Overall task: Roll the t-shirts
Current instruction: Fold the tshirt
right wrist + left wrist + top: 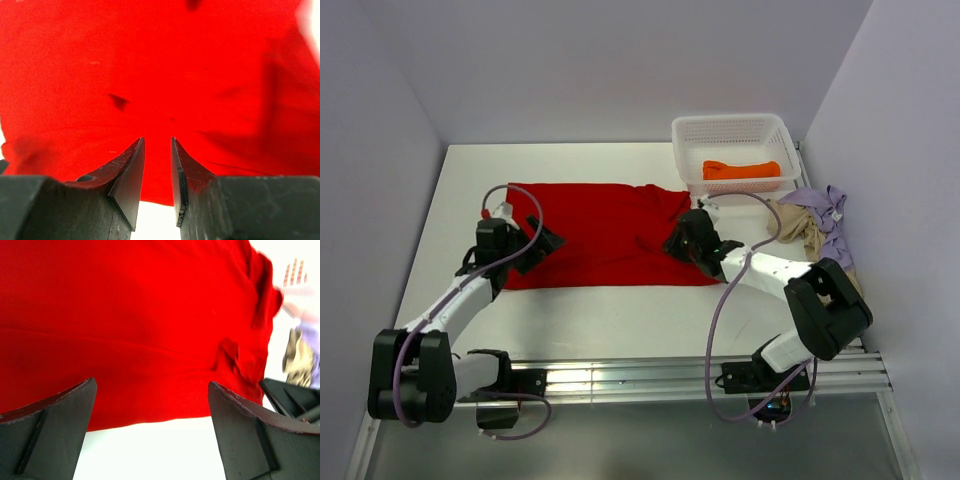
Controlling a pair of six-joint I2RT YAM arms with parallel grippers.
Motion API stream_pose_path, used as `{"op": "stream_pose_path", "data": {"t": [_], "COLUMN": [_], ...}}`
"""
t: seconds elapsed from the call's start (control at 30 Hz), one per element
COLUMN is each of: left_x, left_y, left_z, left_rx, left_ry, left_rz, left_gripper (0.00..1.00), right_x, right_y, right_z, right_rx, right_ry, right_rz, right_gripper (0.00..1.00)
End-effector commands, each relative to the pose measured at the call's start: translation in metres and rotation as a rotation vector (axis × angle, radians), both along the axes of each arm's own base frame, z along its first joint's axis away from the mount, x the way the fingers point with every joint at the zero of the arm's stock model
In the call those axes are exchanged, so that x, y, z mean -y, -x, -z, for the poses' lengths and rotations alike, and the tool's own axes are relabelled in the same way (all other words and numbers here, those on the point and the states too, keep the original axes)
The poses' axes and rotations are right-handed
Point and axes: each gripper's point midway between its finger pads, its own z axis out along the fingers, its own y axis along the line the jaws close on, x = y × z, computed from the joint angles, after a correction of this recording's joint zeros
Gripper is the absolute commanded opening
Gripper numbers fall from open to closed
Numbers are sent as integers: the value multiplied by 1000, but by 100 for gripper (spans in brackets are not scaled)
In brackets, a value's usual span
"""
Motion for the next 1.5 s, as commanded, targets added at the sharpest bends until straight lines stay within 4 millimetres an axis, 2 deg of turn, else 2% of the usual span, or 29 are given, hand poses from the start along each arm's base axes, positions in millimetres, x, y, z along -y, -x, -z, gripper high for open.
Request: {"op": "stream_pose_path", "data": {"t": [0.0, 0.07, 0.1, 0.13, 0.27, 0.37, 0.57, 0.73, 0.9, 1.07, 1.27, 1.4, 1.47], "left_x": [35, 50, 68, 77, 126, 152, 185, 201, 209, 206, 204, 204, 203], "left_y": [-13, -14, -11, -11, -6, -4, -2, 2, 4, 8, 10, 10, 10], "left_z": [-20, -20, -16, -16, -3, 3, 11, 14, 17, 18, 22, 24, 23], "left_rx": [65, 68, 51, 52, 11, -2, -18, -15, -21, -17, -22, -29, -28], "left_ry": [-22, -24, -16, -11, -12, -7, -25, -38, -37, -45, -53, -54, -55], "left_rz": [73, 99, 137, 153, 240, 287, 345, 372, 388, 386, 373, 373, 371], "left_gripper": [98, 98, 98, 97, 96, 96, 95, 95, 95, 95, 95, 95, 95], "right_x": [22, 36, 39, 43, 48, 52, 63, 75, 70, 64, 57, 55, 53], "right_y": [-2, -1, -2, -3, -5, -7, -9, -7, -6, -8, -7, -9, -13], "right_z": [-4, 4, 6, 9, 17, 22, 19, 20, 27, 31, 36, 37, 34], "right_rx": [37, 25, 22, 12, -13, -23, -18, -15, -32, -33, -54, -67, -65], "right_ry": [-27, -37, -39, -37, -41, -38, -18, -17, -41, -67, -82, -97, -112], "right_rz": [24, 49, 52, 60, 61, 72, 97, 113, 97, 85, 56, 60, 61], "right_gripper": [35, 36, 37, 39, 41, 42, 42, 42, 41, 38, 24, 0, 0]}}
